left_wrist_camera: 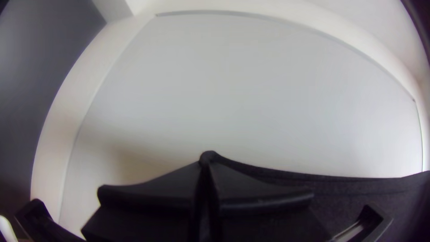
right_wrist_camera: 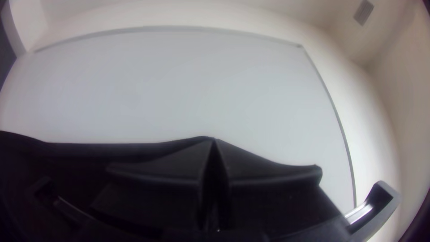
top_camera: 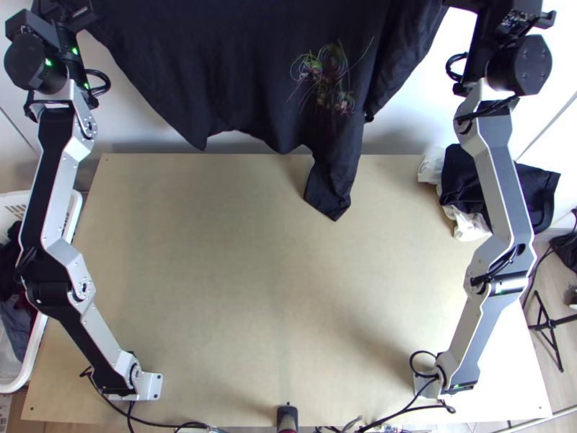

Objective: Fold the t-shirt

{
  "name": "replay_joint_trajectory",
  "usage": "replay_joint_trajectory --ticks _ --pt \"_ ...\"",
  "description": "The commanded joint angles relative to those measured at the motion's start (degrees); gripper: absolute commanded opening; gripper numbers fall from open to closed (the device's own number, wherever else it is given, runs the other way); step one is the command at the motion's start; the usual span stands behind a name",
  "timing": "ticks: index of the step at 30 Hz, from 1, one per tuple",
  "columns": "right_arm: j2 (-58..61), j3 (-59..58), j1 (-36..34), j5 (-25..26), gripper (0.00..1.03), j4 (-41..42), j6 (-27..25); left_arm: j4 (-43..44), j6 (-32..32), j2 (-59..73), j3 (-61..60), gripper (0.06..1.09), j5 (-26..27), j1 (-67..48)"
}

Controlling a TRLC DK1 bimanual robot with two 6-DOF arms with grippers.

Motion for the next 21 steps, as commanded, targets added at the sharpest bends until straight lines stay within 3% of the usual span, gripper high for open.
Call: replay_joint_trajectory --ticks 1,8,16,21 --pt "-1.6 0.2 0.4 0.1 0.03 0.2 -1.3 -0.8 0.5 -1.6 0.6 0.09 -1.0 0.0" --pt "-11.6 -2.6 2.9 0.1 0.03 -5.5 -0.3 -2.4 0.0 -13.0 -6.5 0.09 -0.3 1.0" --pt "-26.6 -8.7 9.1 0.8 0.03 -12.6 0.4 -3.5 -1.5 -32.7 -22.6 0.09 4.0 1.0" --pt "-33.6 -8.1 14.4 3.6 0.03 -19.6 -0.9 -12.8 -1.7 -44.4 -27.4 0.09 7.3 0.1"
